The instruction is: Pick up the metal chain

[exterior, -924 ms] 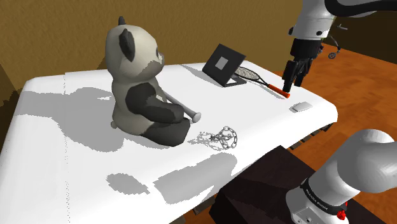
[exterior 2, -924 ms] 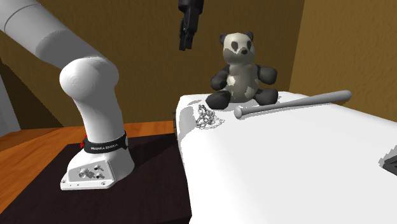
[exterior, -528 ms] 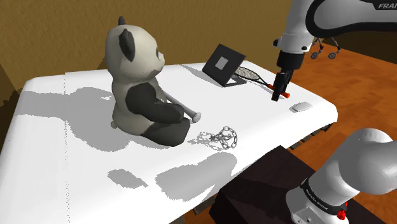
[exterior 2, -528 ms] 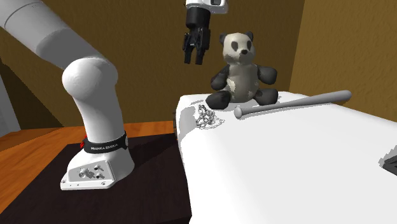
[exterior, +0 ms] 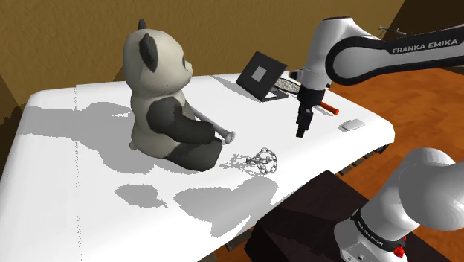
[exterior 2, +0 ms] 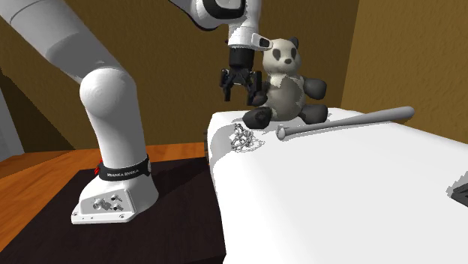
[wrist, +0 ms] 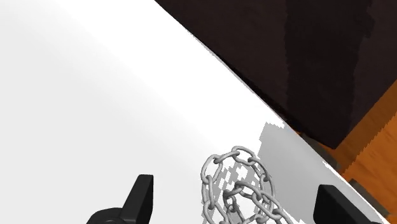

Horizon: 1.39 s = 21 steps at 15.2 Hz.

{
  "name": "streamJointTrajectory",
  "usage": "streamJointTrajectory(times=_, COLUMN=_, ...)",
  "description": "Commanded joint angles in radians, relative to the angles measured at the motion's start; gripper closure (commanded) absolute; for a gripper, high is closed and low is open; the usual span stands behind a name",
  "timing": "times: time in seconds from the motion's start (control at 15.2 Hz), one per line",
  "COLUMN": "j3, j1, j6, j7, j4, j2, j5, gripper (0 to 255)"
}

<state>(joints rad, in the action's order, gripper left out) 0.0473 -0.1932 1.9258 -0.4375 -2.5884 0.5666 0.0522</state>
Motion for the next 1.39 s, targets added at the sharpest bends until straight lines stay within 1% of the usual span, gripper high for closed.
streamJointTrajectory(times=0.0, j3=0.010, j1=-0.031, j6=0.093, j7=-0.079, j4=-0.016, j2=-0.058, j5=0.000, gripper=0)
streamJointTrajectory(times=0.4, j3=0.026, j1=-0.123, j6=0.346, j7=-0.299, j4=-0.060, j2=-0.221, j5=-0.019, gripper=0)
streamJointTrajectory(times=0.86, j3=0.029, j1=-0.124, j6=0.463, j7=-0.302, j4=-0.100, j2=-0.298, j5=-0.022, gripper=0)
streamJointTrajectory(times=0.99, j3=0.029, j1=-0.124, j6=0.472, j7=-0.302, j4=-0.103, j2=-0.305, j5=-0.022, gripper=0)
streamJointTrajectory(times=1.06, j3=0.029, j1=-0.124, j6=0.473, j7=-0.303, j4=-0.102, j2=-0.306, j5=-0.022, gripper=255)
streamJointTrajectory(times=1.32, j3=0.029, j1=-0.124, j6=0.473, j7=-0.302, j4=-0.101, j2=-0.307, j5=-0.022, gripper=255)
